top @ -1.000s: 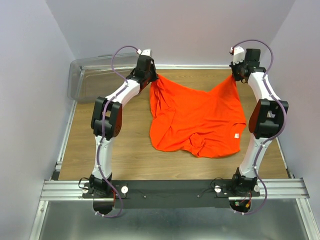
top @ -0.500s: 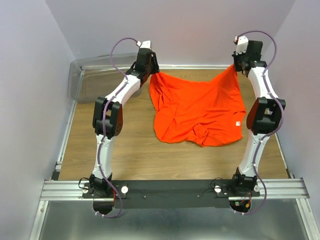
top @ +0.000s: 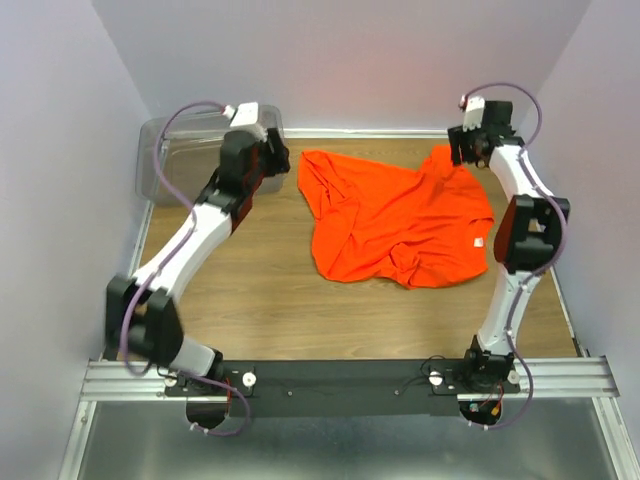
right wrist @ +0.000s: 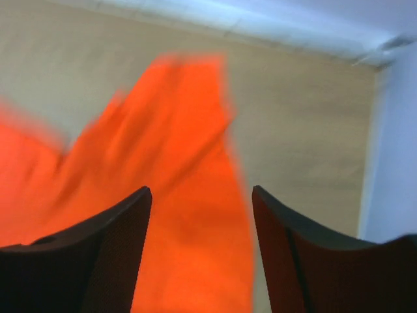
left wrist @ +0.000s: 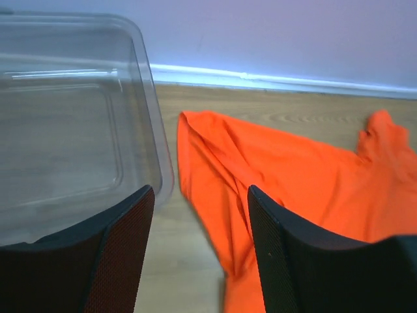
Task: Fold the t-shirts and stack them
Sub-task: Flatten the tshirt out
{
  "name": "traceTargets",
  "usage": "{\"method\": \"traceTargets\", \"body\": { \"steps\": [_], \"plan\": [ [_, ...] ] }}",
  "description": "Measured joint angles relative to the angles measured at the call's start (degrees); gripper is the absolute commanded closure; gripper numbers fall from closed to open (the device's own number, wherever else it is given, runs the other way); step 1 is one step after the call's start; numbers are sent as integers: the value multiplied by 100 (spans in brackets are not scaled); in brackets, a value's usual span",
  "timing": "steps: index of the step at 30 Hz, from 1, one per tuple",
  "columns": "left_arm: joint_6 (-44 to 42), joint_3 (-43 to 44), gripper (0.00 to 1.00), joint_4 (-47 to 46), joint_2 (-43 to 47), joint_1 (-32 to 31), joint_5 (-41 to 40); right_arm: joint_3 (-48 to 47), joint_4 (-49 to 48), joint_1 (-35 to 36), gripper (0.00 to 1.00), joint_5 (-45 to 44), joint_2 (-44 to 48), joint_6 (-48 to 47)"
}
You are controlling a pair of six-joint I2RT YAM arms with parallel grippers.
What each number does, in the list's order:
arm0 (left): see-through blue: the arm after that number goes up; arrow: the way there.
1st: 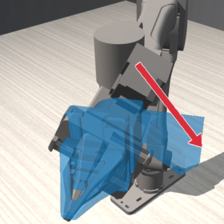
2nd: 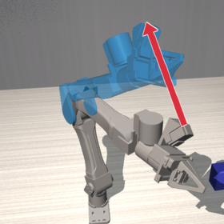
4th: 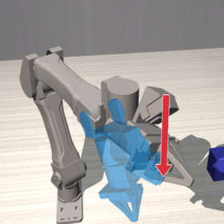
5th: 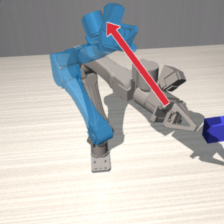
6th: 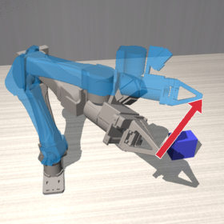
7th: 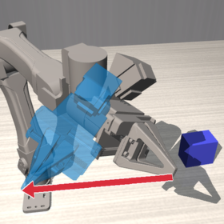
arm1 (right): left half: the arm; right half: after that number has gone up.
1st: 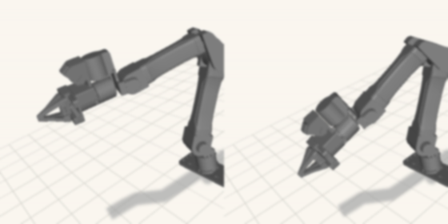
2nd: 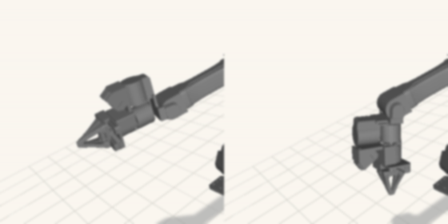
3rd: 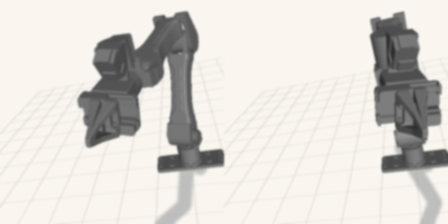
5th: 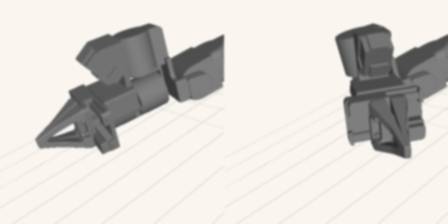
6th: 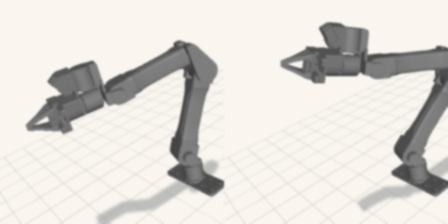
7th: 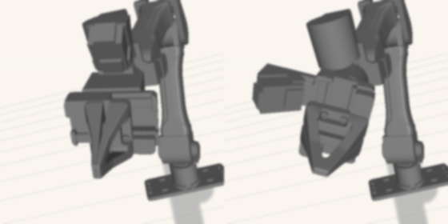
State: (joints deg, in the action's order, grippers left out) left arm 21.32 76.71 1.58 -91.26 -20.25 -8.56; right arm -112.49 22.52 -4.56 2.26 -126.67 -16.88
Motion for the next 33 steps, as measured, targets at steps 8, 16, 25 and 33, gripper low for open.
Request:
{"method": "traceTargets", "body": {
  "steps": [8,16,25,33],
  "plan": [
    [514,-3101,32,-1373,1963,-372,1228,3580,1392,706,19,3209,3187,-1827],
    [608,-2643,35,-1298,-81,-990,1300,4843,1851,1379,19,3869,3484,-1725],
    [835,-2295,35,-909,-654,-1263,514,5337,1733,1344,19,3442,3650,-1364],
    [1545,-3132,42,-828,-374,-1307,400,5442,1596,1180,19,2385,4371,-1091]
  ]
}}
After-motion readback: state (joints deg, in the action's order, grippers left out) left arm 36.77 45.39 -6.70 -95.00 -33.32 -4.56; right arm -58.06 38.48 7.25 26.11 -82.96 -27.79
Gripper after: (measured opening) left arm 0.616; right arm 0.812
